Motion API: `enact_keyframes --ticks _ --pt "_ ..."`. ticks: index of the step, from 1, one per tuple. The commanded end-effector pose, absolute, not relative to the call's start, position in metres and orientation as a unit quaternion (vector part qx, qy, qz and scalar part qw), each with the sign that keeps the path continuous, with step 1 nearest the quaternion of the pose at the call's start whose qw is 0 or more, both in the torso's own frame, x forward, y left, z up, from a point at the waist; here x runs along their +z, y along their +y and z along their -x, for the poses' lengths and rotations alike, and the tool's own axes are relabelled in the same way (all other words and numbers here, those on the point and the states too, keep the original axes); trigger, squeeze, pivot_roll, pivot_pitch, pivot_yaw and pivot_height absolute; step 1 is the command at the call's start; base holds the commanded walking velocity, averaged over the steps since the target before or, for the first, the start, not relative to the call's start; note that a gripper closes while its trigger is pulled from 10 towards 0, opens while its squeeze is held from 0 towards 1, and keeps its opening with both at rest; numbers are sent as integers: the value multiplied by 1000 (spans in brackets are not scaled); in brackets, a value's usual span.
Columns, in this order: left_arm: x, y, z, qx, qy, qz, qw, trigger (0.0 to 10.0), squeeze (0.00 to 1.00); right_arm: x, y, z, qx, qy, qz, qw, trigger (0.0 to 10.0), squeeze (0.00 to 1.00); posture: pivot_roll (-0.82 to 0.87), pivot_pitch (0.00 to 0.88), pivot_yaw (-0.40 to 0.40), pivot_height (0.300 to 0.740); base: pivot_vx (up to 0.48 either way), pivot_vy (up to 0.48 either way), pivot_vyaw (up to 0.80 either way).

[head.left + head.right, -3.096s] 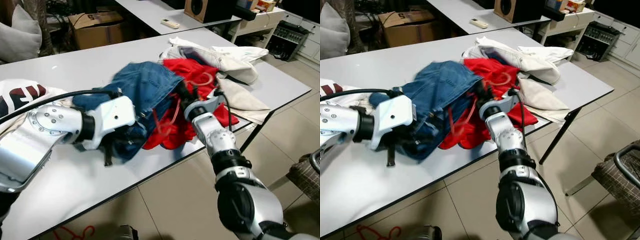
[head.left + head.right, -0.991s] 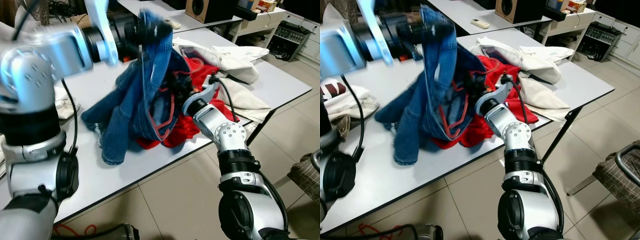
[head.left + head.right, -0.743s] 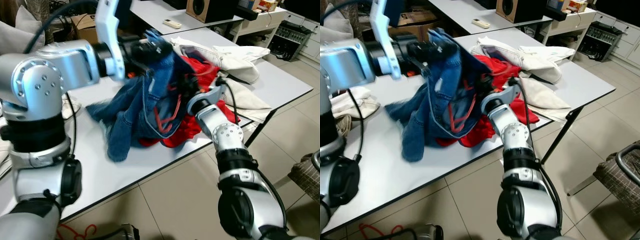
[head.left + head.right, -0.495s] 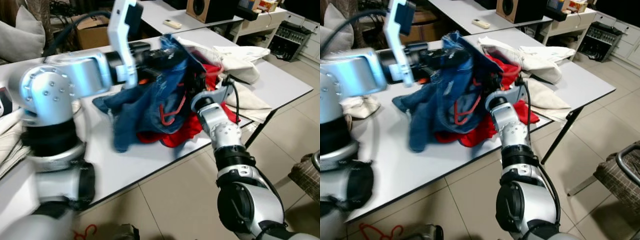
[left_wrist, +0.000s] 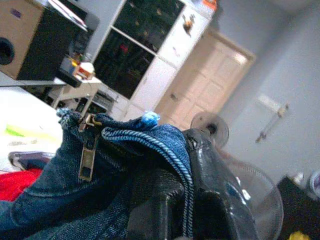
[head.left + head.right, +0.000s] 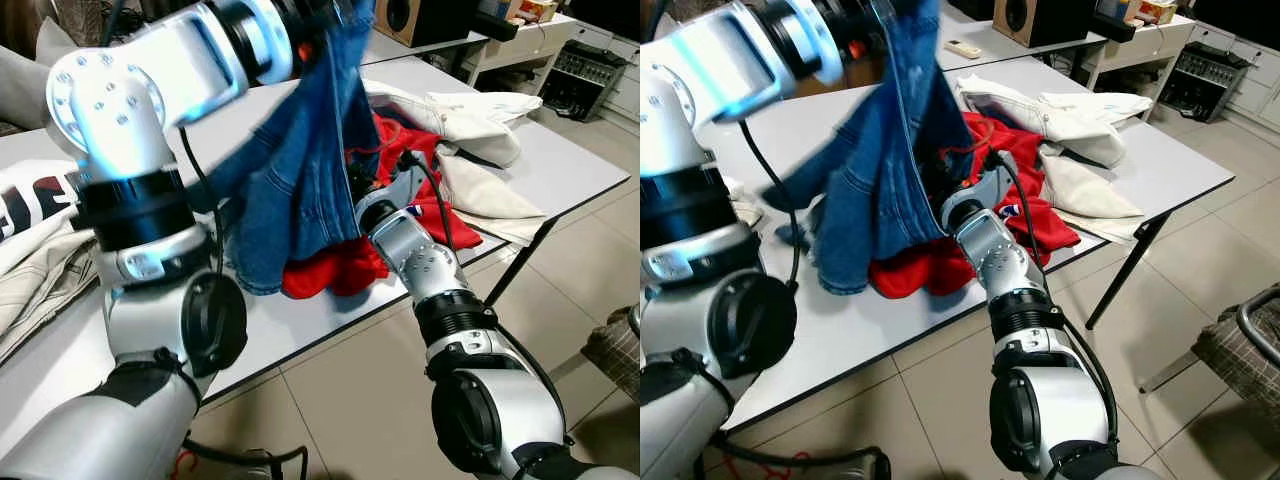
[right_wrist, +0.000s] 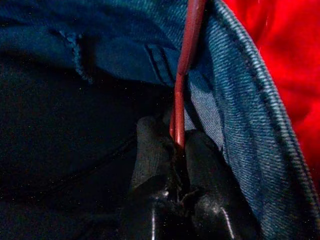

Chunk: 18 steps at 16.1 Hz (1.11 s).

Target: Hang hanger

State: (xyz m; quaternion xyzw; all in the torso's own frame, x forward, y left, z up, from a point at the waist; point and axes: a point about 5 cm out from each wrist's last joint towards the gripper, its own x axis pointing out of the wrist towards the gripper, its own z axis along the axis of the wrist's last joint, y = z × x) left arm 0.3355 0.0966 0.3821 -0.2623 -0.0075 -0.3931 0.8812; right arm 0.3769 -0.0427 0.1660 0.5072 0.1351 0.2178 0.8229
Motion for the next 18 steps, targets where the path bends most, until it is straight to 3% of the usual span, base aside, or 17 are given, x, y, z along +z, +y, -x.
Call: enact_keyframes --ticks 1,3,7,9,12,16,18 --pt "399 99 -333 -384 -44 232 893 0 0 190 26 -355 330 173 -546 750 10000 0 47 0 29 740 0 0 0" --pt "394 112 -339 -337 -46 161 927 0 0 197 20 -350 365 167 -532 745 10000 0 40 0 32 740 0 0 0" --pt "369 187 -349 -216 -23 61 974 0 0 211 -23 -334 418 144 -491 751 10000 0 17 0 27 740 0 0 0" --pt "342 214 -356 -173 16 14 985 0 0 217 -31 -324 454 147 -468 744 10000 0 12 0 16 740 0 0 0" --pt "264 269 -357 -116 124 -25 985 0 0 233 -51 -310 481 122 -465 733 10000 0 -6 0 11 740 0 0 0" --pt "198 271 -336 -152 188 -54 969 0 0 240 -60 -301 486 98 -449 743 10000 0 -20 0 4 740 0 0 0" --pt "176 248 -314 -199 178 -34 963 0 0 250 -65 -295 491 73 -444 746 10000 0 -18 0 -17 740 0 0 0"
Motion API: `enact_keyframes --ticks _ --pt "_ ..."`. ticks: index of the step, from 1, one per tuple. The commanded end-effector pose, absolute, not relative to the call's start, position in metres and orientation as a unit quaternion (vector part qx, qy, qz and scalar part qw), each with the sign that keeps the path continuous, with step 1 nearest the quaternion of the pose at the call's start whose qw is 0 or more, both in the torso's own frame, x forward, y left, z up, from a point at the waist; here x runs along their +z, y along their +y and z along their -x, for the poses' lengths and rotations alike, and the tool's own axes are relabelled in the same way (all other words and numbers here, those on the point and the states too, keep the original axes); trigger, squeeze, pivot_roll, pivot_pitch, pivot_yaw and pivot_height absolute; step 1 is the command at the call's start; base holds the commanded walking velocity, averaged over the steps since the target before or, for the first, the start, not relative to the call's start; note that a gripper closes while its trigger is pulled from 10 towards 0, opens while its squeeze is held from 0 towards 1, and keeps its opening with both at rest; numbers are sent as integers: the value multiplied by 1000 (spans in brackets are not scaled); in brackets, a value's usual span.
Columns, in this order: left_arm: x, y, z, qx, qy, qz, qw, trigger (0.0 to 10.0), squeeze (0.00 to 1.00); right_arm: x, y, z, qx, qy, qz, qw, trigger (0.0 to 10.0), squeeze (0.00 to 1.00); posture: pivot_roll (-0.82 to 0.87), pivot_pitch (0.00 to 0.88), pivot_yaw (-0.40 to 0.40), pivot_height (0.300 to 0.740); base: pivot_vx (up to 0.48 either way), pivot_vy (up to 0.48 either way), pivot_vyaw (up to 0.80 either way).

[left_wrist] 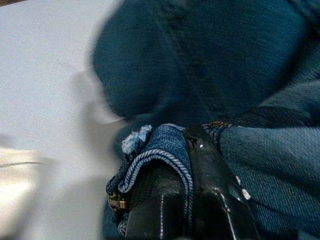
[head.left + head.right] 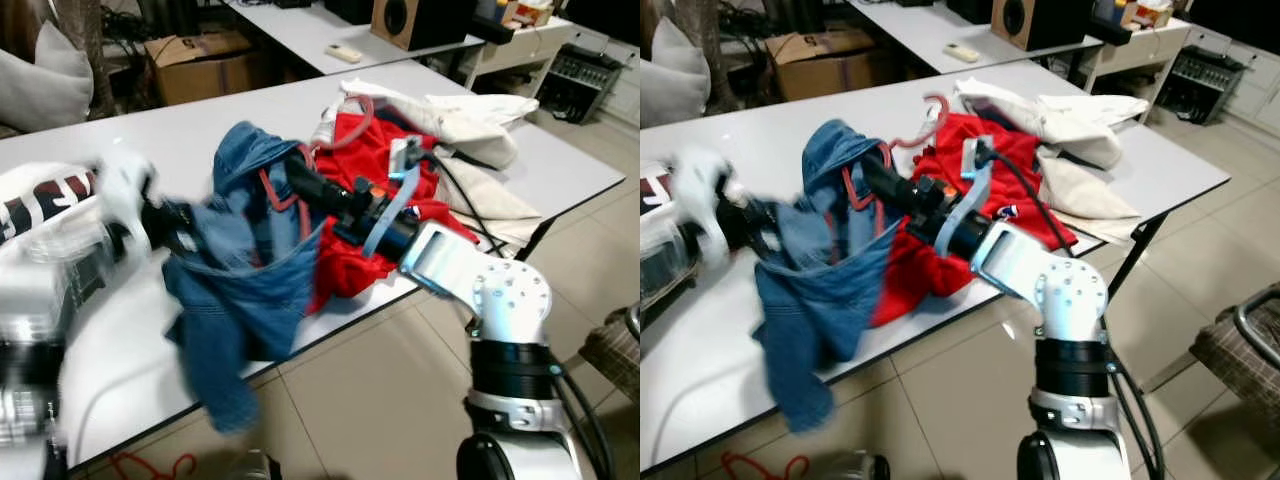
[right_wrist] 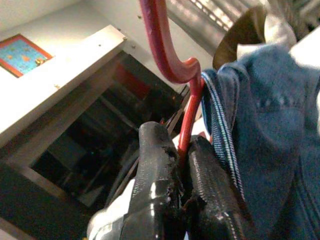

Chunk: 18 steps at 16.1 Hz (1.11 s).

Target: Hang hanger

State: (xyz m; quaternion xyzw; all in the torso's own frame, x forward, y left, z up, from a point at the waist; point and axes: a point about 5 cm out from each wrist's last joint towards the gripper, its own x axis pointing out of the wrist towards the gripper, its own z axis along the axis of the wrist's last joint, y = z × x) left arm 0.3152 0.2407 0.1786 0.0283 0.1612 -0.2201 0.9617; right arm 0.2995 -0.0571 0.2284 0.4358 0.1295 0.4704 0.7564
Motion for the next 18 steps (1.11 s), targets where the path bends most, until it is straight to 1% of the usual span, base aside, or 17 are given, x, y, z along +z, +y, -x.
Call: enact_keyframes --ticks 1,2,3,4,5,6,9,12,15,18 --pt "173 241 -307 -210 164 -22 963 0 0 254 -66 -294 493 66 -441 747 10000 0 -17 0 -20 740 0 0 0" --pt "170 238 -303 -214 156 -16 964 0 0 257 -67 -293 493 61 -440 748 10000 0 -17 0 -25 740 0 0 0" --pt "166 236 -297 -213 151 -15 965 2392 0 258 -68 -294 490 59 -435 753 10000 0 -17 0 -25 740 0 0 0" --pt "163 233 -289 -213 144 -11 966 4039 0 259 -68 -295 483 59 -426 763 10000 0 -18 0 -27 740 0 0 0" --pt "163 230 -282 -212 136 -10 968 9373 0 263 -67 -293 491 51 -412 766 10000 0 -15 0 -29 740 0 0 800" --pt "168 228 -276 -206 121 -3 971 10000 0 269 -65 -289 509 38 -399 761 10000 0 -8 0 -29 740 0 0 788" --pt "178 223 -266 -217 98 8 971 10000 0 295 -66 -285 539 -14 -377 753 10000 0 0 0 -23 740 0 0 781" --pt "179 223 -262 -211 99 -3 972 10000 0 311 -70 -287 541 -33 -353 763 10000 0 6 0 -27 740 0 0 775" --pt "192 230 -251 -196 85 5 977 10000 0 339 -77 -287 550 -58 -323 768 10000 0 23 0 -37 740 0 0 760" --pt "198 230 -244 -195 74 14 978 10000 0 354 -80 -290 549 -83 -337 760 10000 0 43 0 -48 740 0 0 677"
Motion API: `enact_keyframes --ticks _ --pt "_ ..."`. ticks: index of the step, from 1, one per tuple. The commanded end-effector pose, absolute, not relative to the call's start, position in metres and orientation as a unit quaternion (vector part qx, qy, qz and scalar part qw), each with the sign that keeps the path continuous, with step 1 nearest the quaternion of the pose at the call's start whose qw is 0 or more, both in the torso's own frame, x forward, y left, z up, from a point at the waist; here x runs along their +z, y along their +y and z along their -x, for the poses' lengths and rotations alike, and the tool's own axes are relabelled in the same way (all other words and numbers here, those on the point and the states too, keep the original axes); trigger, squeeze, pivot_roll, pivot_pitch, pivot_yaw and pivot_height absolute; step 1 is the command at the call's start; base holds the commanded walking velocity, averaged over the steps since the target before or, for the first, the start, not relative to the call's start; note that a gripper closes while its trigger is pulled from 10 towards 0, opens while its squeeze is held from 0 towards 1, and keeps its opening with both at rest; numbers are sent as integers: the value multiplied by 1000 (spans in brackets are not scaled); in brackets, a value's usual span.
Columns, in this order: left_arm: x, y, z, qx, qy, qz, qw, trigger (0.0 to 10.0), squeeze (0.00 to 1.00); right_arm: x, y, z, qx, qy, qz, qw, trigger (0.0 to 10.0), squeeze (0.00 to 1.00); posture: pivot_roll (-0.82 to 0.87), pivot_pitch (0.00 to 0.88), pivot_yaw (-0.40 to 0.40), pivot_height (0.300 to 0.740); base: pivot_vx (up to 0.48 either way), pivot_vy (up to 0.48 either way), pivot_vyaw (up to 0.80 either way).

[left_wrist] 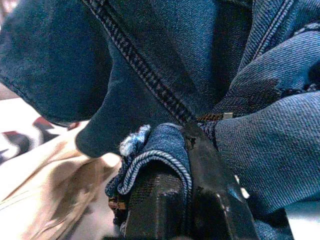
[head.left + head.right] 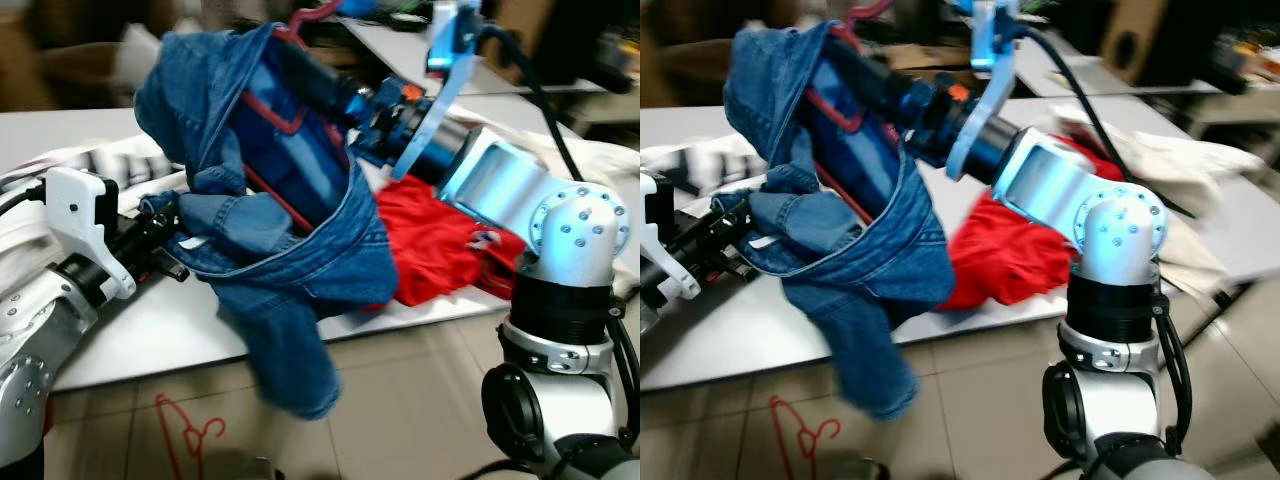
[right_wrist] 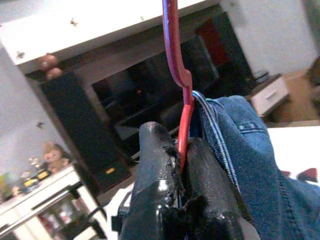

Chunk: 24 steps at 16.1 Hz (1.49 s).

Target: Hang hanger

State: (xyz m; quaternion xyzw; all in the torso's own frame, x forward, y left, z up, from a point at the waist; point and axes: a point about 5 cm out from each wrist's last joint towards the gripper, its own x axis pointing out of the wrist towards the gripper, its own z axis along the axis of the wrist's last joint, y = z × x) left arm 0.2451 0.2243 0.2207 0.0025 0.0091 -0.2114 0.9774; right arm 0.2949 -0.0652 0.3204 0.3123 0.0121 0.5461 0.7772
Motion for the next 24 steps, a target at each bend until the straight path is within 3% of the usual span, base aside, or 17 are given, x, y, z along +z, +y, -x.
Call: enact_keyframes --ticks 1,3,11,20,24 --pt "200 230 -244 -194 74 13 978 10000 0 356 -80 -290 551 -85 -340 757 10000 0 45 0 -49 740 0 0 663" --pt "206 233 -243 -193 73 5 979 10000 0 369 -81 -288 565 -105 -357 736 10000 0 54 0 -39 740 0 0 763" --pt "222 238 -244 -191 56 0 980 10000 0 405 -88 -281 587 -165 -368 702 10000 0 71 0 -38 740 0 0 759" --pt "205 246 -238 -166 86 -1 982 10000 0 387 -83 -284 581 -136 -381 706 10000 0 66 0 -31 740 0 0 744" --pt "170 260 -228 -113 137 -1 984 10000 0 355 -81 -285 565 -96 -389 721 10000 0 48 0 -26 740 0 0 744"
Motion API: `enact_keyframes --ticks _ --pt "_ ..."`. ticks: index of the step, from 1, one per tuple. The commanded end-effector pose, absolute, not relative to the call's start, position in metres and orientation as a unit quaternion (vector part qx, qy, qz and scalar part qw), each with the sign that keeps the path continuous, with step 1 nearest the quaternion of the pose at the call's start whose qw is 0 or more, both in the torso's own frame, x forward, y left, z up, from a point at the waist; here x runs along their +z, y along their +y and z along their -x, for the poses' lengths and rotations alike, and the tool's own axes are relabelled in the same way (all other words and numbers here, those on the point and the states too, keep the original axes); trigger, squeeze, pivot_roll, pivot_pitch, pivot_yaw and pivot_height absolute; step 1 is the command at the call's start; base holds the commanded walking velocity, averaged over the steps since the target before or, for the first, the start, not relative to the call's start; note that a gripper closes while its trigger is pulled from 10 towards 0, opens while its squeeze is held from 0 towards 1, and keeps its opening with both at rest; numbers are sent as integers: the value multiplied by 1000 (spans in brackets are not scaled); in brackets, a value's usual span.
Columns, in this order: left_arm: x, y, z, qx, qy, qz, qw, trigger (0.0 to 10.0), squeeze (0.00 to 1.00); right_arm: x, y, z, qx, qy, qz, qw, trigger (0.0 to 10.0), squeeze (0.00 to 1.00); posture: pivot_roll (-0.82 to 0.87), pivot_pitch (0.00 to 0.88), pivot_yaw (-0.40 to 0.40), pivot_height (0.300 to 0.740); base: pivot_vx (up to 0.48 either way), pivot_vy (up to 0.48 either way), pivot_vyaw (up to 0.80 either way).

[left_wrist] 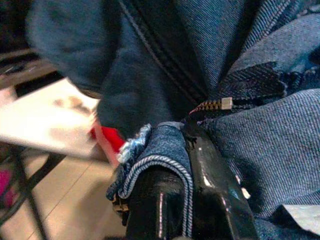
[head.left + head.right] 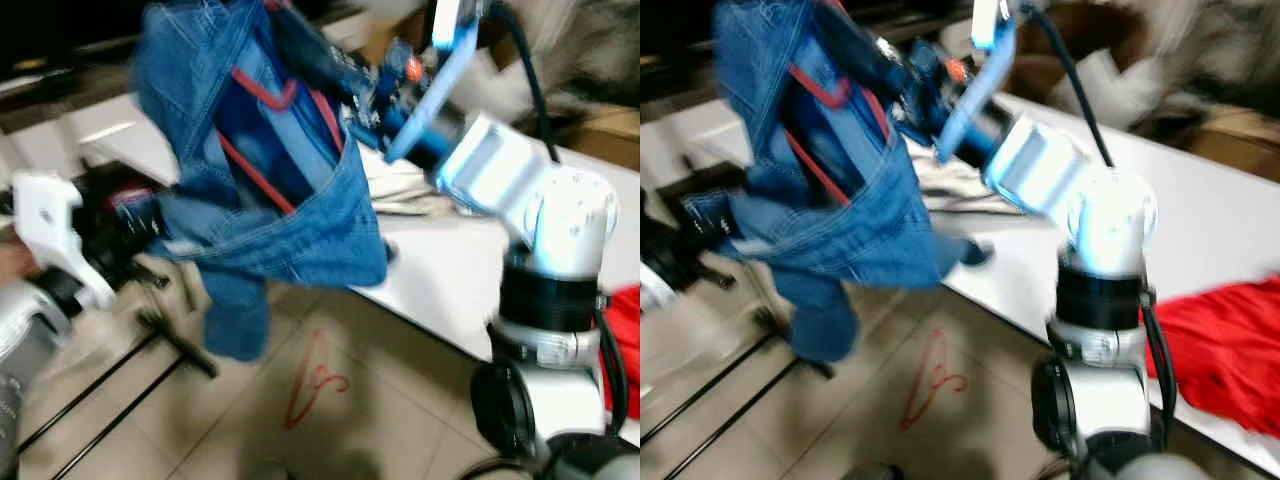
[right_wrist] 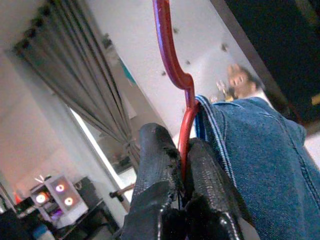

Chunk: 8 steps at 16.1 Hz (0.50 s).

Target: Hang hanger

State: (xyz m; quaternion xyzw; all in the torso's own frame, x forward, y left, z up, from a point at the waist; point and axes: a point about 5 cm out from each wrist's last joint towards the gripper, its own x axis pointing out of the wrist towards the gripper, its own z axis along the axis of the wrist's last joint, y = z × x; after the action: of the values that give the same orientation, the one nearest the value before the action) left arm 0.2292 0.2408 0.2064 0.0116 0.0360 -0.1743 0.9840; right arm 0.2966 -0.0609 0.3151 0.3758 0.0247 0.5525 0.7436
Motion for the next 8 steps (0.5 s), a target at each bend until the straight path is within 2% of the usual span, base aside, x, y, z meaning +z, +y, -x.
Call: enact_keyframes --ticks 1,7,8 --pt "162 265 -225 -97 151 -7 984 10000 0 346 -80 -286 559 -82 -387 728 10000 0 47 0 -27 740 0 0 744" --pt "143 264 -218 -90 177 -29 980 10000 0 287 -71 -286 533 -3 -346 772 10000 0 48 0 -31 740 0 0 744" --pt "136 263 -216 -93 192 -39 976 10000 0 268 -73 -291 503 23 -336 796 10000 0 48 0 -31 740 0 0 744"
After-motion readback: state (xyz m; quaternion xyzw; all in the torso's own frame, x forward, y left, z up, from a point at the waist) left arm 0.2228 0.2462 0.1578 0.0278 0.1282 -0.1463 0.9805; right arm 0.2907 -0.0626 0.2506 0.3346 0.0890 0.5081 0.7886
